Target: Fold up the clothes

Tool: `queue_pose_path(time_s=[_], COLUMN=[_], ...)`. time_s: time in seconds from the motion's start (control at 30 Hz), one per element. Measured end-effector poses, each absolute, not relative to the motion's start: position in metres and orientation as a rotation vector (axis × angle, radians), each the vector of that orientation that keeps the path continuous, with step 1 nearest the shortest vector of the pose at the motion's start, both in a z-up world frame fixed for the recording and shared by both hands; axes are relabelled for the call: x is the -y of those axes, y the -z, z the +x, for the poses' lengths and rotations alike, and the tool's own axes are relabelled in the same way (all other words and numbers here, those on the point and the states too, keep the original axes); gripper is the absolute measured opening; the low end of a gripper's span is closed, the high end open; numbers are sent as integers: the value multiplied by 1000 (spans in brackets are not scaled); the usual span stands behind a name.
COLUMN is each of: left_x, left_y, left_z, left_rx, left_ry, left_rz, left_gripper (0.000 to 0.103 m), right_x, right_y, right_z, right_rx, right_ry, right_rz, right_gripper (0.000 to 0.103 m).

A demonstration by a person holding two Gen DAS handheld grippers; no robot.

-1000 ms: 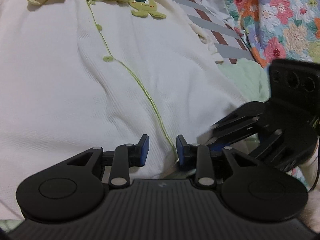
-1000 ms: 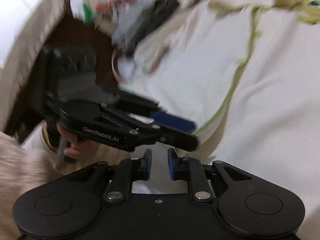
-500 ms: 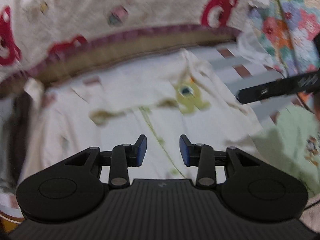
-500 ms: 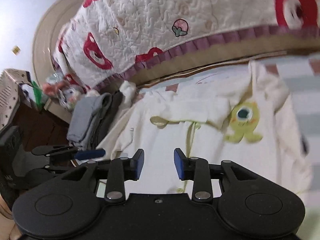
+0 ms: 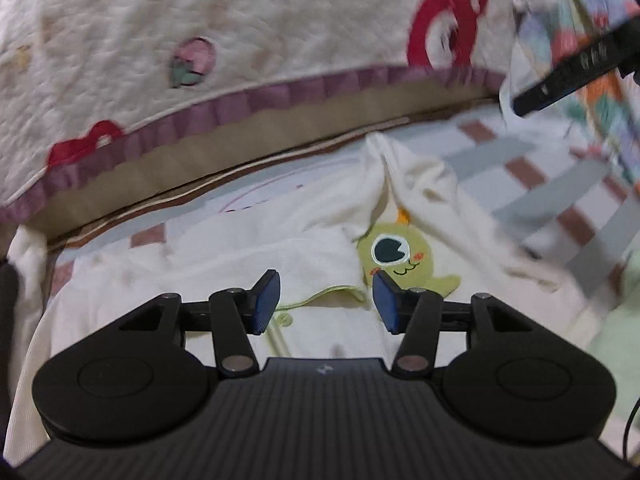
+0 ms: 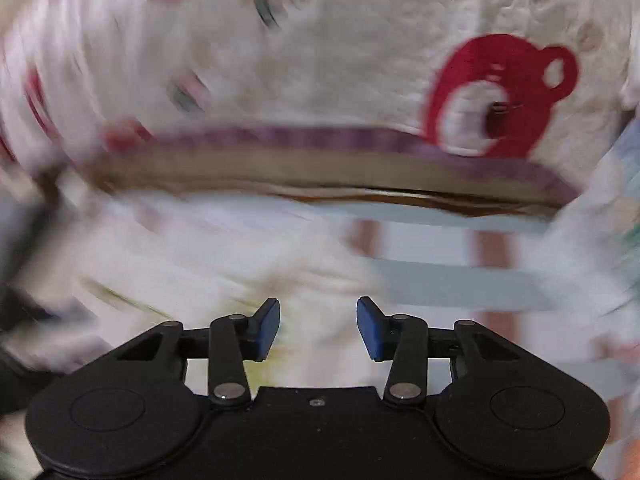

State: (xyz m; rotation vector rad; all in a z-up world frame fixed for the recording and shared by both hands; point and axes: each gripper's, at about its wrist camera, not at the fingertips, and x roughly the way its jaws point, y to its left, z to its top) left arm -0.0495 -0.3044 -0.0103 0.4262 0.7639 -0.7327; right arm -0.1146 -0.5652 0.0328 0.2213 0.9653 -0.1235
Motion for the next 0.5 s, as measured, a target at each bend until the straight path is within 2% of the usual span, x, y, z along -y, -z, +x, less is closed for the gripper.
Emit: queue_pose_path(time_s=[0.13,0.3,0.43,0.5], left_x=[330,344,356,361], left_y=[47,83,96,98], left_z=[-38,-16,-9,-9], left_rx=[-855,-964,-923,-883], left_ry=[714,643,615,611], left_rz=[319,232,360,427], left_gripper=[51,51,52,52], right_x=[587,593,590,579], right_y=[12,55,79,79], right_z=[-128,-141,-152,-155], right_rx=[-1056,-1076,-1083,-1060], right_ry=[15,18,15,-21], right_rz=[282,293,276,186], right_gripper=[47,48,48,51])
